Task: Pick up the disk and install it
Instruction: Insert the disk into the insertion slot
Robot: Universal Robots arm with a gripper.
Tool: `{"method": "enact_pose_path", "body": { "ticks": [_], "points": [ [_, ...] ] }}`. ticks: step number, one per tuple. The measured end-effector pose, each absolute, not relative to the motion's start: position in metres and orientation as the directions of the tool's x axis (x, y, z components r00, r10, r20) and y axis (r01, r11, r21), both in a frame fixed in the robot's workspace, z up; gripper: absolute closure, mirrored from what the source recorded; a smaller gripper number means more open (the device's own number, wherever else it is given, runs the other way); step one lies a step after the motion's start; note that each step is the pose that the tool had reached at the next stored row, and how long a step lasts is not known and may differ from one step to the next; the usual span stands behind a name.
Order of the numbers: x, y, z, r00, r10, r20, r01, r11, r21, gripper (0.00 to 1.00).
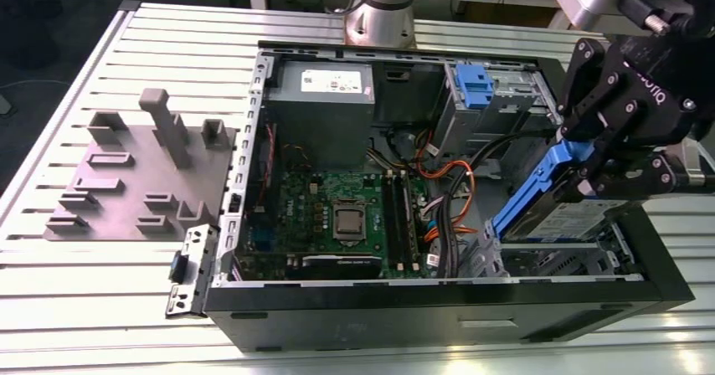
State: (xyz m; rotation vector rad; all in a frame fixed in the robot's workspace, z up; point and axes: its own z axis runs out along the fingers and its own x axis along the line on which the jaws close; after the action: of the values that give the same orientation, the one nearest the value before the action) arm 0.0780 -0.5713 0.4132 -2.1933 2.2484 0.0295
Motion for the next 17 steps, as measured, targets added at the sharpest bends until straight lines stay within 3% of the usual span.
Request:
{"method": "enact_pose_path", "body": {
  "ticks": [8, 9, 17],
  "points": [
    [0.078, -0.571, 0.412, -0.025, -1.000, -0.013, -1.000, 0.025, 0.013, 0.62],
    [0.078, -0.571, 0.411, -0.025, -1.000, -0.013, -1.000, 0.025, 0.013, 0.56],
    [0.078, -0.571, 0.396, -0.025, -1.000, -0.013, -1.000, 0.025, 0.013, 0.57]
  ]
}}
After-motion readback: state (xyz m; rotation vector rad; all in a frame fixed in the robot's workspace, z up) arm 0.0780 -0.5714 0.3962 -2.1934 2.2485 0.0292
